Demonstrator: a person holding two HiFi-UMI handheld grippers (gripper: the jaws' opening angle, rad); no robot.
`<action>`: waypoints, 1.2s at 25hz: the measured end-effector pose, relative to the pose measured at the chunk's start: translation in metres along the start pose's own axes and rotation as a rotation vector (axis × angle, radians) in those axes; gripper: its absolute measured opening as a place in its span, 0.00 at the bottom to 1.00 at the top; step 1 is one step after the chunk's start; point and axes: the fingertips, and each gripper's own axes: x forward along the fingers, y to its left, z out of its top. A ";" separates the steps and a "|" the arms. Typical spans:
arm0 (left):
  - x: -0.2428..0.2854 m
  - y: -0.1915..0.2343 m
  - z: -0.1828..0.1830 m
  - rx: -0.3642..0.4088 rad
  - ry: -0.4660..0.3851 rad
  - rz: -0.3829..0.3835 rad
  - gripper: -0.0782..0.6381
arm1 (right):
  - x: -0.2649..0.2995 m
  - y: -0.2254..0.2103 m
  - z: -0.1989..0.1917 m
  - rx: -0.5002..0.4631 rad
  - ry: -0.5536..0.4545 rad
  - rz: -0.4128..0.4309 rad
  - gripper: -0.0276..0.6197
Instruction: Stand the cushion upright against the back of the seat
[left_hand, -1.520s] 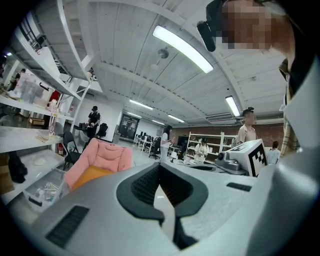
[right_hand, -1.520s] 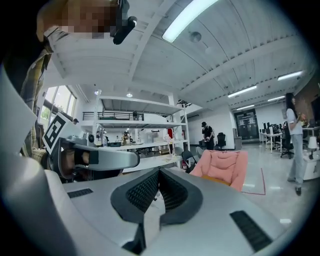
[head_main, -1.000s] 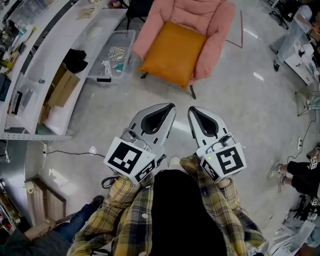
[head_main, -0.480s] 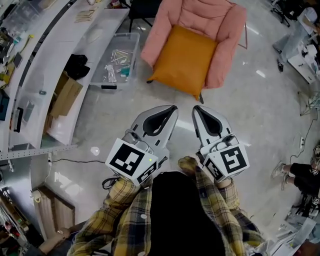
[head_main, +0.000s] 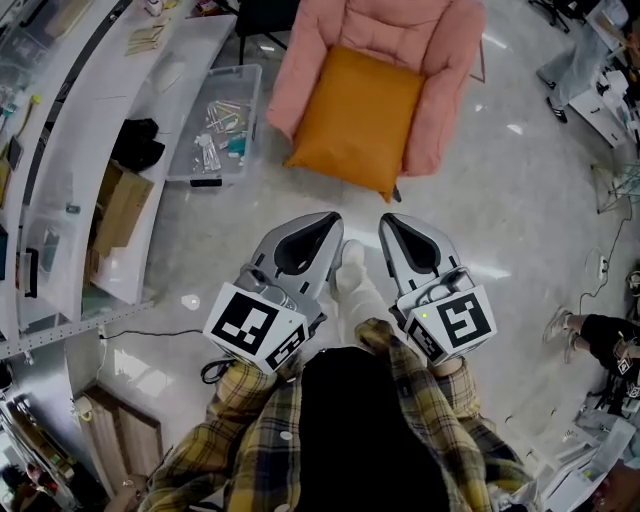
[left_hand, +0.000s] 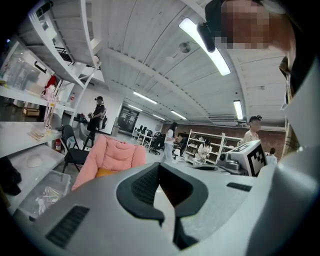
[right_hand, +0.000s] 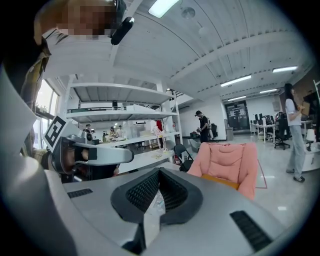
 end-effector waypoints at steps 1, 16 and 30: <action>0.007 0.002 0.002 0.001 -0.001 0.003 0.11 | 0.002 -0.007 0.001 0.001 -0.002 0.001 0.07; 0.122 0.016 0.051 0.054 -0.056 0.011 0.11 | 0.034 -0.120 0.052 -0.056 -0.053 0.015 0.07; 0.150 0.070 0.065 0.060 -0.027 -0.003 0.11 | 0.091 -0.138 0.061 -0.041 -0.039 -0.006 0.07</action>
